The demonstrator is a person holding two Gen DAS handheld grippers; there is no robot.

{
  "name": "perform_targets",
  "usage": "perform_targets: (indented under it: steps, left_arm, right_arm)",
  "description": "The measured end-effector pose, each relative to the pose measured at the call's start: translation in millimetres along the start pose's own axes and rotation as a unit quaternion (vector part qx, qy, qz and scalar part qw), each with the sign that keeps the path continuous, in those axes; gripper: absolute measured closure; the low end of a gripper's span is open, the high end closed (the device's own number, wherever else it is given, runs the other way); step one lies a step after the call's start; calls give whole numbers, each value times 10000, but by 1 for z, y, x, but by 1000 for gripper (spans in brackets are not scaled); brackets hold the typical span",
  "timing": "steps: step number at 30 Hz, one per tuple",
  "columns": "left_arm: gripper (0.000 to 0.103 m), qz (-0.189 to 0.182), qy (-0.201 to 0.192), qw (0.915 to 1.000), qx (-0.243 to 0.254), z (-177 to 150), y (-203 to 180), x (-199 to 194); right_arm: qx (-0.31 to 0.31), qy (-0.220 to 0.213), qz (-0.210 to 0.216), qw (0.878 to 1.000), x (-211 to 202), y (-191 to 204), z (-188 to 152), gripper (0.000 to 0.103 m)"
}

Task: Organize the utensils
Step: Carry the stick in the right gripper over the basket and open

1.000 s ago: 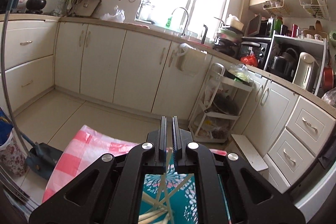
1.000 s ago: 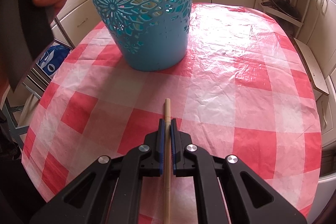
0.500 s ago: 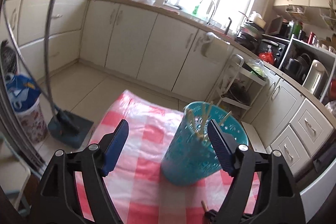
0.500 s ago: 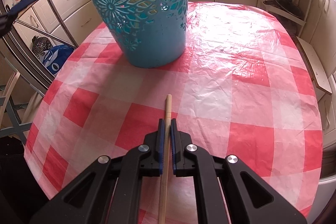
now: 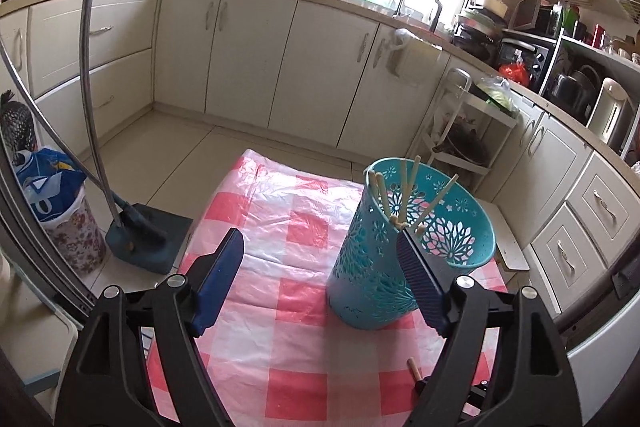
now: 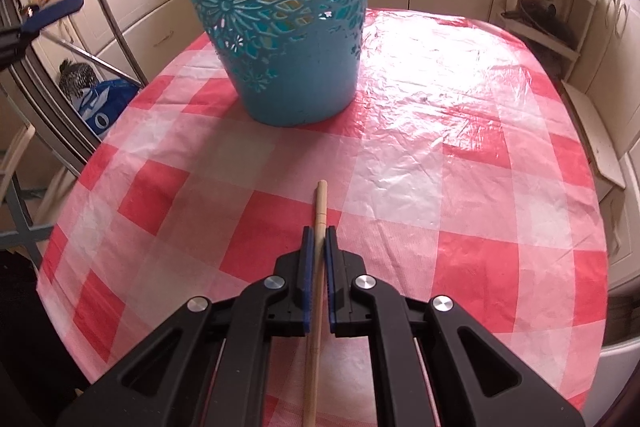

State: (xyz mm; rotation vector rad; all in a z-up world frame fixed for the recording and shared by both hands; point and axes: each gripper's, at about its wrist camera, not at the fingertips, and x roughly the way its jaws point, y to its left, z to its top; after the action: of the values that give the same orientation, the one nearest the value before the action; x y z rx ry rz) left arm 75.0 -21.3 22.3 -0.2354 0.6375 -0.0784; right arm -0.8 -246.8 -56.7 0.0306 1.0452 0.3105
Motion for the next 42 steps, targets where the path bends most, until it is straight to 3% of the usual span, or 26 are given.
perform_targets:
  steps: [8,15,18,22,27,34,42]
  left_arm:
    - [24,115,89,9996,225,0,-4,3]
    - [23,179,156,9995,218,1,-1,6]
    - [23,193,178,9994,218,1,0,7]
    - [22,211,234,9993,210,1,0,9]
    - [22,220,291,9991,194,2,1,11]
    - [21,197,323,9993,28,4,7,11]
    - [21,209,257,9991,-246,9,18,9]
  right_arm:
    - [527,-136,906,9944,-10,-10,2,97]
    - [742,-438,1728,9812,-26,-13,7,97]
    - [816,-685,2167,9704,-39,-11,9,97]
    - [977,-1093,2875,9465,-60,-11,16,97]
    - [1105,-1589,3420,9195,-86,-9,26,97]
    - [1210,-2093,3498,9051,-117,-13,39,97]
    - [1124,-2287,3154,9141,-140,-22,61,97]
